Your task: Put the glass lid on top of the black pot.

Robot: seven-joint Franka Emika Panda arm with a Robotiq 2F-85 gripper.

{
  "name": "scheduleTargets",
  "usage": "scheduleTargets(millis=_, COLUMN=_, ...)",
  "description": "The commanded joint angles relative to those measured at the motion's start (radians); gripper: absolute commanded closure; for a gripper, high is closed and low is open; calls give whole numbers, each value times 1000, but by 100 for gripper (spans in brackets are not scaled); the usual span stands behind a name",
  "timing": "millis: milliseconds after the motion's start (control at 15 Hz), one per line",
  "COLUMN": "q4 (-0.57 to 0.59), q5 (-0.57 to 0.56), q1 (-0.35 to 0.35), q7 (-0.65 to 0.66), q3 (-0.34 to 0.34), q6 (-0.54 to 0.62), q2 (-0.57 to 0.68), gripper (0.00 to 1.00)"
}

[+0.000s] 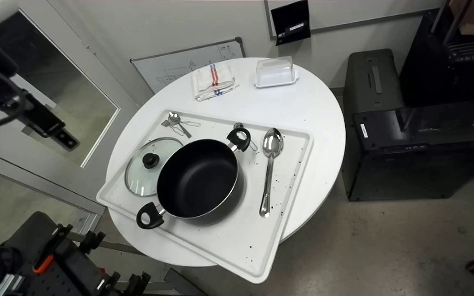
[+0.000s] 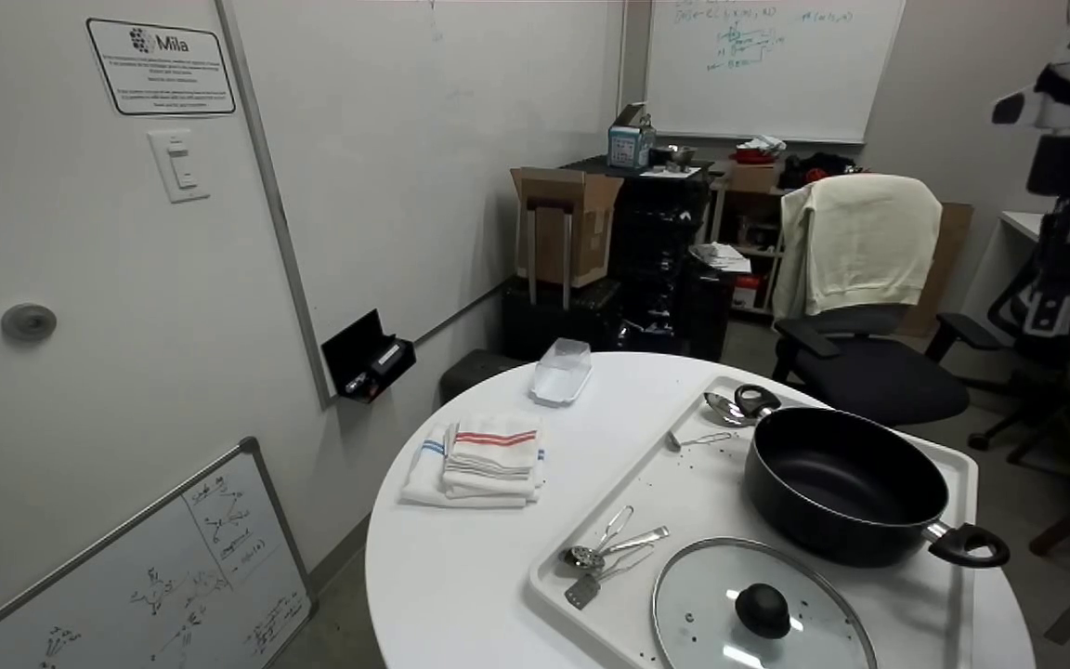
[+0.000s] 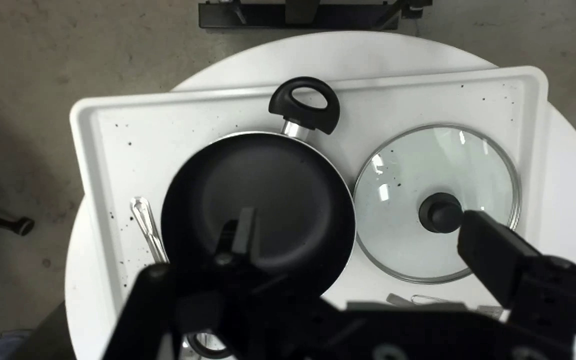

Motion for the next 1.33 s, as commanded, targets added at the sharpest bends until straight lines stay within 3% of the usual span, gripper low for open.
scheduleTargets(millis=0, q4=26, q5=-75, q1=39, q7=66, q3=63, q6=159, q2=168, gripper=0)
scheduleTargets(millis=333, q4=90, q5=-263, q1=75, q7=207, q3=115, q6=315, q2=403, gripper=0)
scheduleTargets(millis=667, q4=213, q5=-426, q1=169, q7=336, q3=79, q6=337, q2=607, gripper=0)
scheduleTargets(millis=933, q4=318, q5=-462, q1=261, q7=381, q3=38, q6=326, q2=749, gripper=0)
scheduleTargets(millis=1267, q4=425, q5=-419, q1=346, q7=370, q3=12, q6=314, q2=890, gripper=0)
